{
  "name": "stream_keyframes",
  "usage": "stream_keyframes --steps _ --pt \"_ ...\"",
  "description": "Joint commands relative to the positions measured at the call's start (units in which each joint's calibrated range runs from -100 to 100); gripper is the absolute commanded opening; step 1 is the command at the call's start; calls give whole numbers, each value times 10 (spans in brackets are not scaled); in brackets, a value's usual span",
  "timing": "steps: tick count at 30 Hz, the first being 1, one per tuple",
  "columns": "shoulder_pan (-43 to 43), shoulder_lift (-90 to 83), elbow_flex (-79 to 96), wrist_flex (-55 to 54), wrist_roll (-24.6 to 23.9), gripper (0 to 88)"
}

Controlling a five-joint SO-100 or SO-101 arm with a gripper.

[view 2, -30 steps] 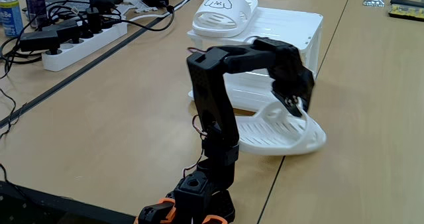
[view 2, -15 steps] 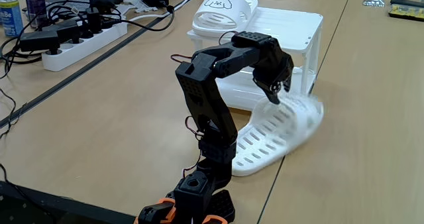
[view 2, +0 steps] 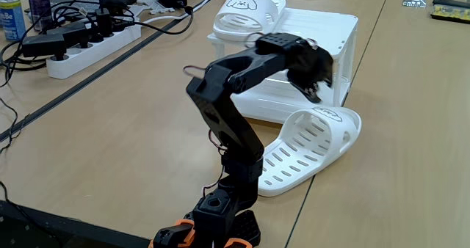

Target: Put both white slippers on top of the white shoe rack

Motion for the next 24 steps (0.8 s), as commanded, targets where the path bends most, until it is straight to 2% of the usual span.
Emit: stream_keyframes --steps 1,3,7,12,24 --pt "-58 -108 18 -2 4 87" --pt "-102 -147 54 -2 4 0" --pt "-185 -179 145 -2 4 7" --pt "-247 -148 211 -3 4 7" --pt "-229 51 176 -5 4 7"
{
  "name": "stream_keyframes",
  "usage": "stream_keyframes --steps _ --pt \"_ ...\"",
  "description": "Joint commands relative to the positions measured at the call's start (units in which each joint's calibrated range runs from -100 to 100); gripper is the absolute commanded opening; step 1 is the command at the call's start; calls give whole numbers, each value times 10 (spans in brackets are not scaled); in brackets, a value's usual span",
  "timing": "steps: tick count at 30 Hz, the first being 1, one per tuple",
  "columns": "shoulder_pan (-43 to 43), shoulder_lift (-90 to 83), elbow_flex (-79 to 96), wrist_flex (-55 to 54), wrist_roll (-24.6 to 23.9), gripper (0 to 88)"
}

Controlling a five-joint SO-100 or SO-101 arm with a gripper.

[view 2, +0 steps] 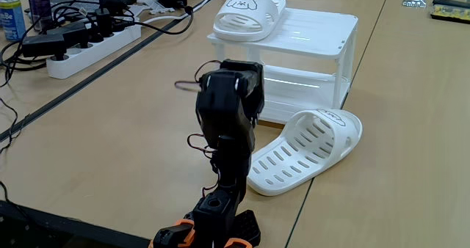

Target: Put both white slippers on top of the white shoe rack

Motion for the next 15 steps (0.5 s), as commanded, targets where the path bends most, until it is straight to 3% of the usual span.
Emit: stream_keyframes --steps 1,7,15 --pt "3 62 -61 -6 4 7" --pt "35 131 -82 -6 4 7" --pt "205 171 -84 -6 4 7"
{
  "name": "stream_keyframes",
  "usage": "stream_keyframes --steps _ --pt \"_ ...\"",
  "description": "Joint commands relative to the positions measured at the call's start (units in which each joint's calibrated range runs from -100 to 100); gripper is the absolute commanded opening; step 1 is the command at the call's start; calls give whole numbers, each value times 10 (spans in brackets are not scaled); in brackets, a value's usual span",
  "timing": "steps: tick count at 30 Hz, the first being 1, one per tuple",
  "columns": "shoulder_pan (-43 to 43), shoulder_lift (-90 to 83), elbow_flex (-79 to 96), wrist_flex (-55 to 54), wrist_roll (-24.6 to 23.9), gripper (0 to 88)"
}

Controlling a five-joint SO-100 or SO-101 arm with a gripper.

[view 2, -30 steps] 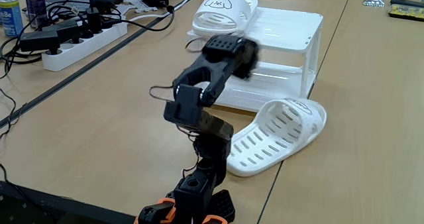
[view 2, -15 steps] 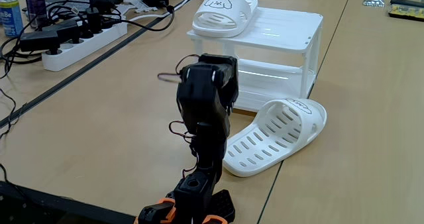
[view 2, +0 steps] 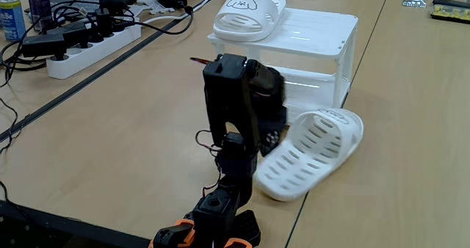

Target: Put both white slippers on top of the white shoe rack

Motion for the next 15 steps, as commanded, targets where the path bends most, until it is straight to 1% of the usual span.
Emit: stream_keyframes --steps 1,7,15 --pt "91 -1 -31 -5 4 7" --pt "215 0 -57 -5 4 7" --pt "312 9 -107 -4 4 7"
